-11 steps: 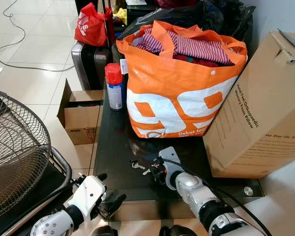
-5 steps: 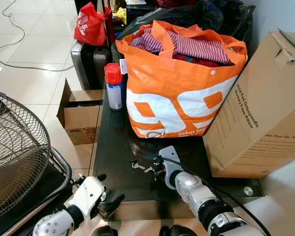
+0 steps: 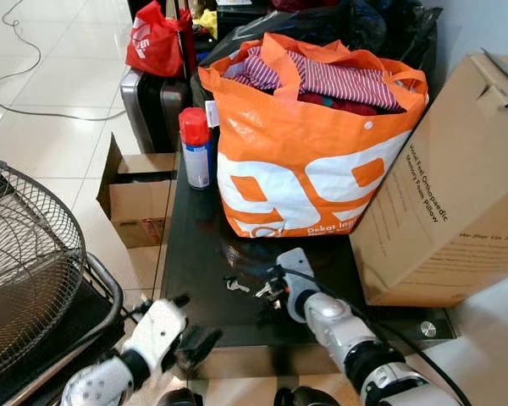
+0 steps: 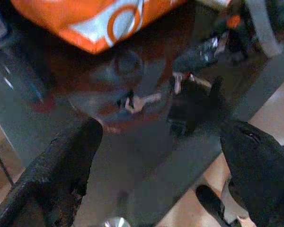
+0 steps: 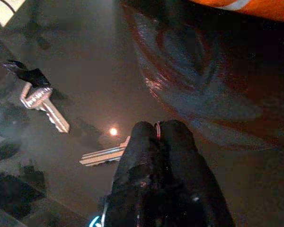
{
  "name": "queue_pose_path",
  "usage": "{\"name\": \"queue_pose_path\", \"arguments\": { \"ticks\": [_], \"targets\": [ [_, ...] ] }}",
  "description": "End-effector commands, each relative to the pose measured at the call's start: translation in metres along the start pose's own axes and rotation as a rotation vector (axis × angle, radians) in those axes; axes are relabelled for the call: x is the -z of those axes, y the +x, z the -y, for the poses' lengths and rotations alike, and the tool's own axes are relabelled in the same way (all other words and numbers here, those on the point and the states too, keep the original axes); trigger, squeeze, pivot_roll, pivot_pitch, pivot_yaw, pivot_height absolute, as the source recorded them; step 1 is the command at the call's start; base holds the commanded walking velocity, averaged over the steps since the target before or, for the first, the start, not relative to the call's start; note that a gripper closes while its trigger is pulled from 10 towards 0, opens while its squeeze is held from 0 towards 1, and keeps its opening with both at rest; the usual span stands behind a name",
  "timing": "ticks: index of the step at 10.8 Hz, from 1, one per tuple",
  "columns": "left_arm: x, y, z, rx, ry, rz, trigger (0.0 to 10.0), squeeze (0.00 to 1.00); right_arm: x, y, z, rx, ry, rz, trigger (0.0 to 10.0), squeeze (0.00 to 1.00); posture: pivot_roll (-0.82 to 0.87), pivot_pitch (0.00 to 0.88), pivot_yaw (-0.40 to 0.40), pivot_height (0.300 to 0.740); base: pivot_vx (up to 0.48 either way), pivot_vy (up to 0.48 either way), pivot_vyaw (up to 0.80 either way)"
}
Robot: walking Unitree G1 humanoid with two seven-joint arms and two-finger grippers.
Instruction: Hang keys on a hook
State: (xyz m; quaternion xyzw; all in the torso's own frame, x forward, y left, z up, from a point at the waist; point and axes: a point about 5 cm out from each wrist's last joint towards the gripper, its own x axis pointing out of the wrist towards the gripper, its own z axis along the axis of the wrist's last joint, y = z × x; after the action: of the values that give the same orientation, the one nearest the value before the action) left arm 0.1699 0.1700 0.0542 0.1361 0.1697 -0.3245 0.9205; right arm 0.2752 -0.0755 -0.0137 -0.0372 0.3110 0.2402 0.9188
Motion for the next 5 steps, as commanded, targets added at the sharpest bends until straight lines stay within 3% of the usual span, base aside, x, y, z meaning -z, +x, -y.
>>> {"name": "queue_pose_path", "arguments": {
  "ticks": [1,5],
  "targets": [
    [-0.003,-0.001,0.0,0.002,0.001,-0.001,10.0,0.32,-0.003,0.0,0.004,0.001,-0.01,0.005,0.0,0.0,0.11,0.112,-0.059,0.74,0.0,0.0,0.0],
    [-0.025,0.0,-0.003,-0.003,-0.003,0.042,10.0,0.32,-0.012,-0.006,0.017,-0.03,0.073,0.084,0.0,0.0,0.11,0.095,-0.059,0.74,0.0,0.0,0.0]
  ]
}}
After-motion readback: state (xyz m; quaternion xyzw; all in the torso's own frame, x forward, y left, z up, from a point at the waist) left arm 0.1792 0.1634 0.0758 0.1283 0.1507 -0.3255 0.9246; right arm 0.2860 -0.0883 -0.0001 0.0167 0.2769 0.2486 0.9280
